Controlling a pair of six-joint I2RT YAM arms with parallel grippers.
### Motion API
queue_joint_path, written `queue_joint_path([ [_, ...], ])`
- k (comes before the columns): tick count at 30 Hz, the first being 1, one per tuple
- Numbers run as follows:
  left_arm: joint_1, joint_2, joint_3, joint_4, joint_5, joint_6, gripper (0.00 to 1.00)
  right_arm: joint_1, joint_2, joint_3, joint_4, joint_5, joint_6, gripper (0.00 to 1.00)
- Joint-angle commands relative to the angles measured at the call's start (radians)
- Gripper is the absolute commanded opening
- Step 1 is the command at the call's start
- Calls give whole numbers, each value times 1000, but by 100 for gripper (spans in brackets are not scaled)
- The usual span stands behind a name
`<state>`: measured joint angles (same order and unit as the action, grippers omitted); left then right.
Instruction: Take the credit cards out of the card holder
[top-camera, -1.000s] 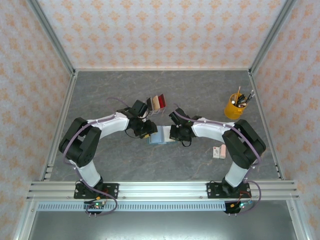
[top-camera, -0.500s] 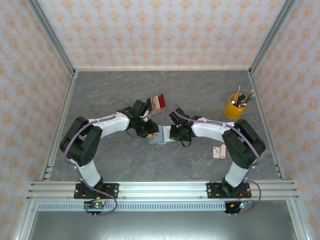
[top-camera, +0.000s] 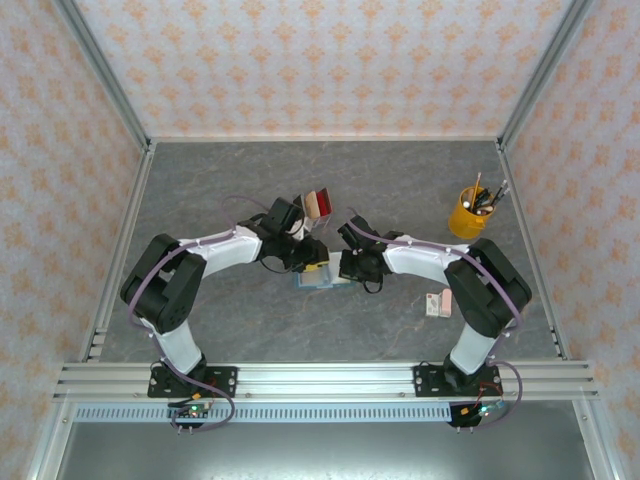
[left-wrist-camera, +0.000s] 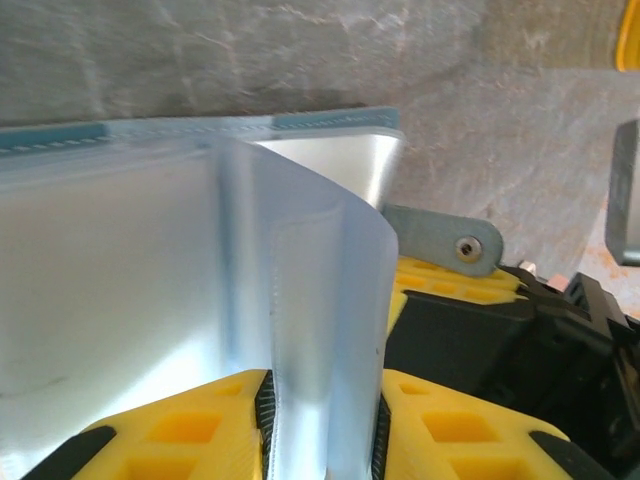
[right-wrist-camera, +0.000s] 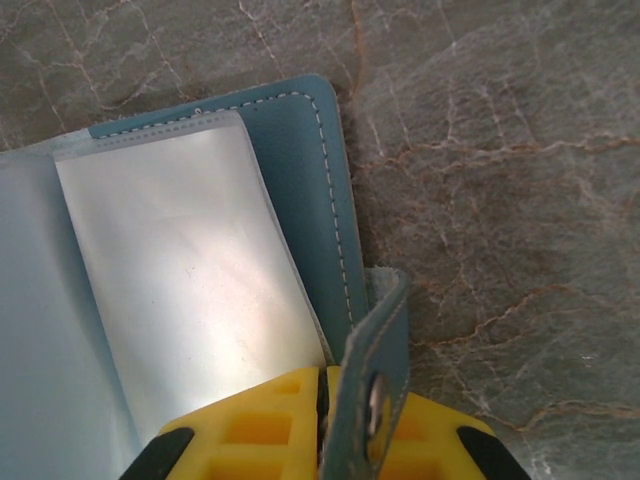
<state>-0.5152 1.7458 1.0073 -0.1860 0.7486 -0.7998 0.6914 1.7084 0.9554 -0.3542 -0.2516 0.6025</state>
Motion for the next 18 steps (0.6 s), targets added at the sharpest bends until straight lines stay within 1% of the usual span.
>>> queue_joint_path([
  [1, -14, 2, 32, 50, 38, -22, 34, 8, -42, -13, -10, 51, 11, 10],
  [10, -43, 69, 90, 102, 28, -56, 35, 8, -176, -107, 43, 89, 35, 11],
  [18, -59, 149, 138, 92, -1, -61, 35, 8, -262, -186, 147, 51, 53, 11],
])
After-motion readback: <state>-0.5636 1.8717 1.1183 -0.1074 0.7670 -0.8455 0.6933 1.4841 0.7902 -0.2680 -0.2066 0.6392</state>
